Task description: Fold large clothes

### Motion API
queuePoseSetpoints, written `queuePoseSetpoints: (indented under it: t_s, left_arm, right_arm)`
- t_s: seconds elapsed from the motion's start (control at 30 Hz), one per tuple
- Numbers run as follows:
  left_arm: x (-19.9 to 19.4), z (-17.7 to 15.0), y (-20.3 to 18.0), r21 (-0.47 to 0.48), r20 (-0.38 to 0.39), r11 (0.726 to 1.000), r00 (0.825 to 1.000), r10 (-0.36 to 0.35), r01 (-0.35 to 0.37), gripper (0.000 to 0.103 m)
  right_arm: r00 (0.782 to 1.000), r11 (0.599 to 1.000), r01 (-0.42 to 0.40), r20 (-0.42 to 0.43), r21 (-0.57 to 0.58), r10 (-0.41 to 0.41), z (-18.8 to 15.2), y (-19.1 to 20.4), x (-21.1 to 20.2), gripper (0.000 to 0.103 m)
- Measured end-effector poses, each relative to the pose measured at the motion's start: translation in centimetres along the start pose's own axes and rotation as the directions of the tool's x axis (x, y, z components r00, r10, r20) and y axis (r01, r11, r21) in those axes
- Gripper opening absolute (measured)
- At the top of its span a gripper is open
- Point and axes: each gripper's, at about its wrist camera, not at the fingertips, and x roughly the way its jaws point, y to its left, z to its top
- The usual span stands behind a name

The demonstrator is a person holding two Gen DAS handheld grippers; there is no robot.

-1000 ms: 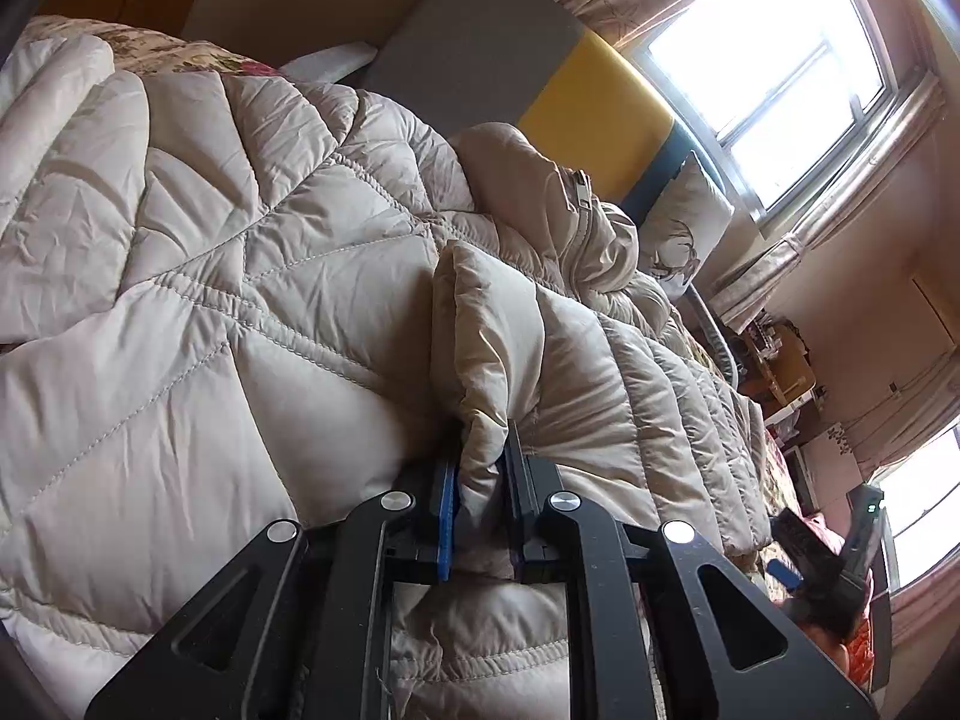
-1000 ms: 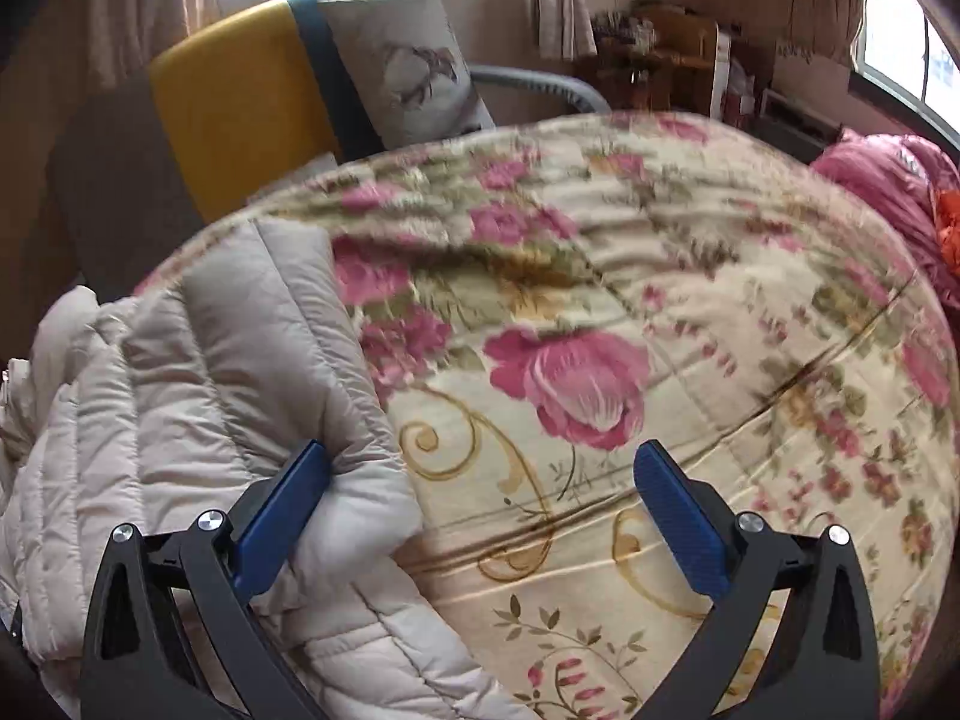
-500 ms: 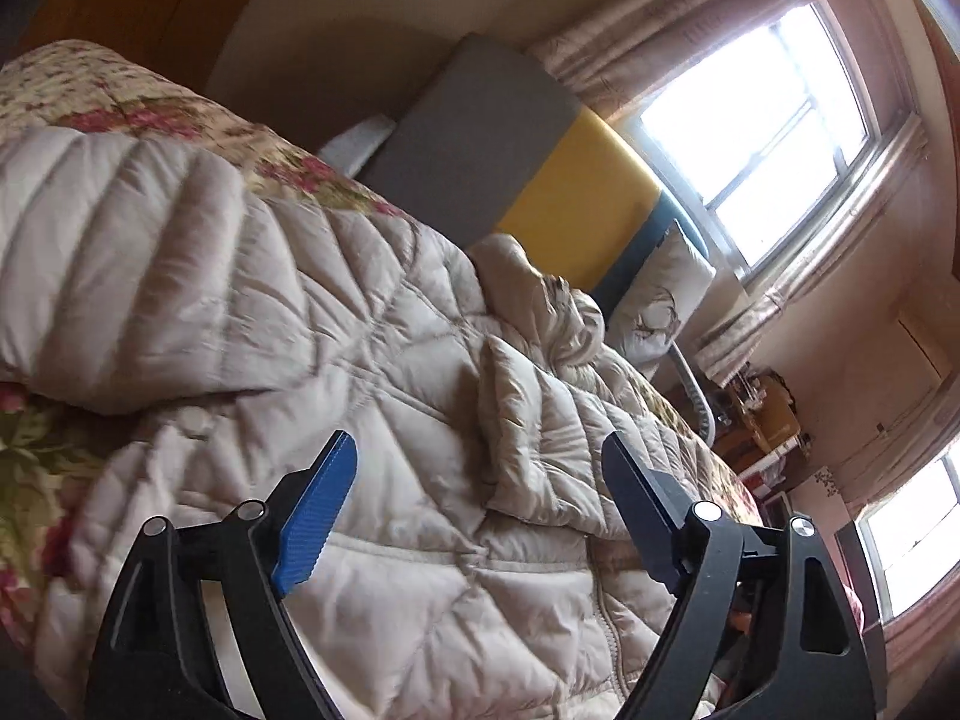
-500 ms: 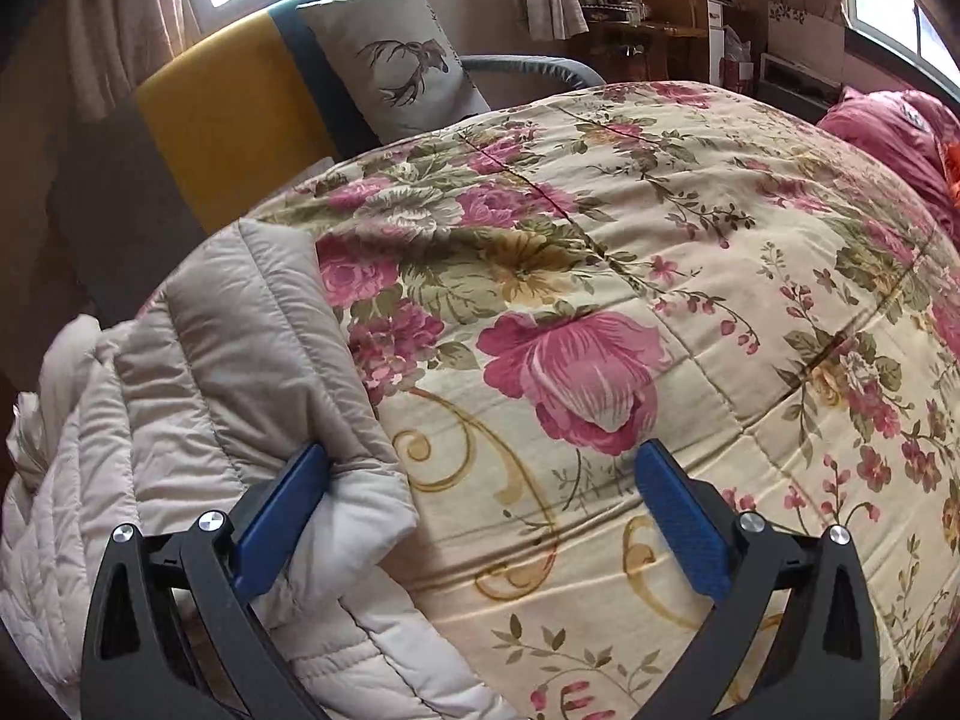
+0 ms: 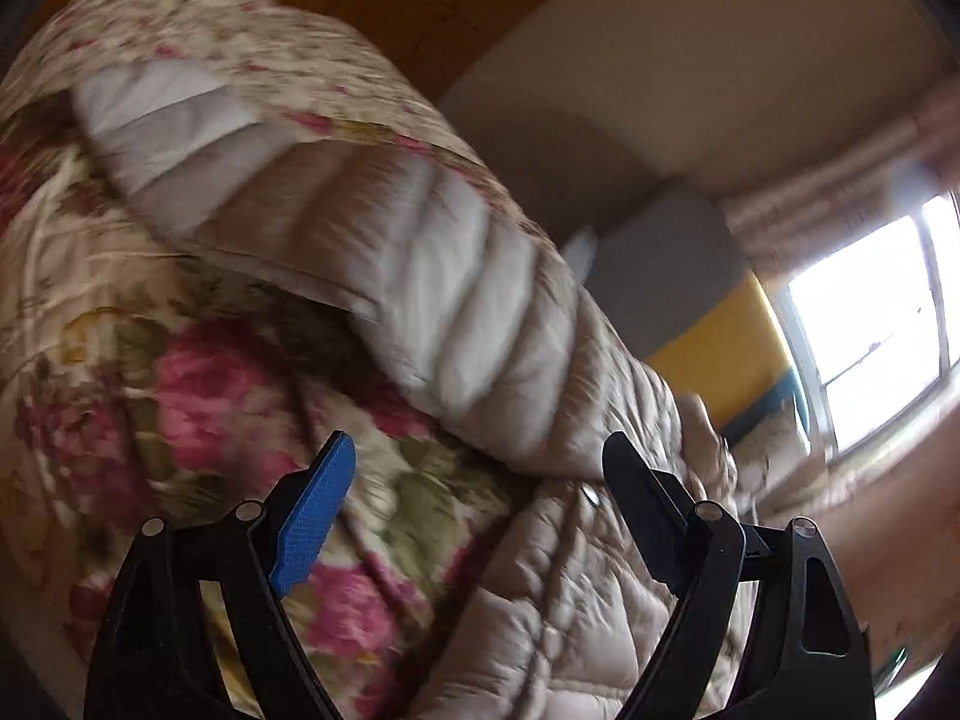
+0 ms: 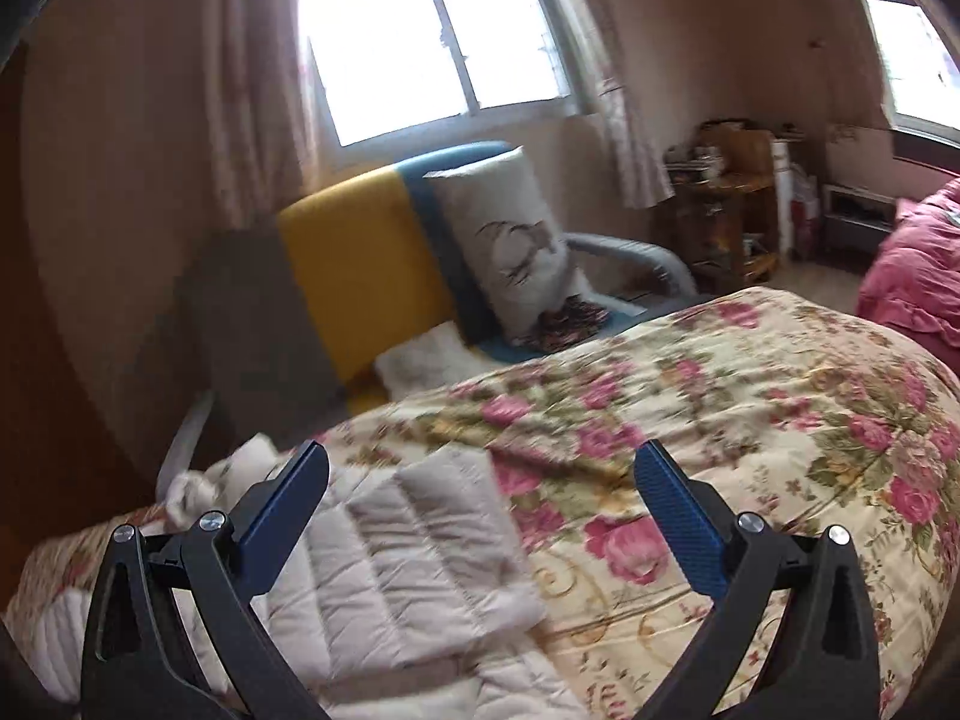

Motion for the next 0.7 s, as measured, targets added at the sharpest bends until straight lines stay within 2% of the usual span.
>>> queuePoseSetpoints:
  t_s: [0.07, 0.13, 0.2, 0.27, 0.33, 0.53, 0.6, 0.7]
  left_arm:
    - [-0.3, 0.9, 1.6, -0.058, 0.021, 0.998, 0.999, 0.026, -0.024, 0.083]
    - [-0.4, 1.9, 2.8, -0.100, 0.029, 0.994, 0.998, 0.053, -0.050, 0.083]
    - [-0.5, 3.0, 4.1, -0.150, 0.043, 0.988, 0.998, 0.054, -0.047, 0.083]
    - [-0.8, 3.9, 5.2, -0.188, 0.063, 0.981, 0.996, 0.058, -0.045, 0.083]
    - [-0.8, 5.2, 6.1, -0.215, 0.074, 0.976, 0.996, 0.053, -0.036, 0.083]
    - [0.4, 8.0, 8.6, -0.303, 0.115, 0.953, 0.993, 0.022, 0.014, 0.080]
    - [0.7, 8.6, 9.0, -0.323, 0.134, 0.946, 0.990, 0.034, 0.011, 0.074]
    - [1.2, 9.5, 9.6, -0.334, 0.139, 0.942, 0.987, 0.075, -0.024, 0.057]
  right_arm:
    - [0.992, 0.996, -0.081, -0.094, -0.022, 0.079, -1.8, 1.5, 0.9, 0.101]
    - [0.976, 0.992, -0.129, -0.175, -0.006, 0.126, -4.0, 2.3, 2.5, 0.101]
    - [0.962, 0.992, -0.128, -0.244, -0.016, 0.120, -6.4, 2.7, 4.4, 0.101]
    - [0.951, 0.994, -0.096, -0.298, -0.050, 0.077, -8.7, 2.8, 6.0, 0.101]
    - [0.926, 0.997, -0.077, -0.372, -0.027, 0.061, -10.3, 2.2, 7.7, 0.101]
    - [0.932, 0.996, -0.086, -0.355, -0.021, 0.073, -10.8, 1.7, 7.8, 0.101]
    - [0.932, 0.996, -0.093, -0.354, -0.011, 0.083, -10.9, 1.7, 7.8, 0.101]
    - [0.932, 0.994, -0.104, -0.348, 0.007, 0.100, -11.0, 1.5, 7.7, 0.101]
